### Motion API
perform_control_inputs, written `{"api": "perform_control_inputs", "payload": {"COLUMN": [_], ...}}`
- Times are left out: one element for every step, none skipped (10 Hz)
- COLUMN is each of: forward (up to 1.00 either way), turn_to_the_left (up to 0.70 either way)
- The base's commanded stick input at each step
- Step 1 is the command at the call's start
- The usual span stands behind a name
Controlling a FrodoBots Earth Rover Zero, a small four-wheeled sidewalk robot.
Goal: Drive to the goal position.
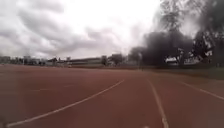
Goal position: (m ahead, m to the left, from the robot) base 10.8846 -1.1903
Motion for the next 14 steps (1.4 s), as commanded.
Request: {"api": "perform_control_inputs", "payload": {"forward": [0.70,0.70,0.70,0.70,0.70,0.70,0.70,0.70,0.70,0.70,0.70,0.70,0.70,0.70], "turn_to_the_left": [0.00,0.00,0.00,0.00,0.00,0.00,0.00,0.00,0.00,-0.02,-0.11,-0.19,-0.28,-0.35]}}
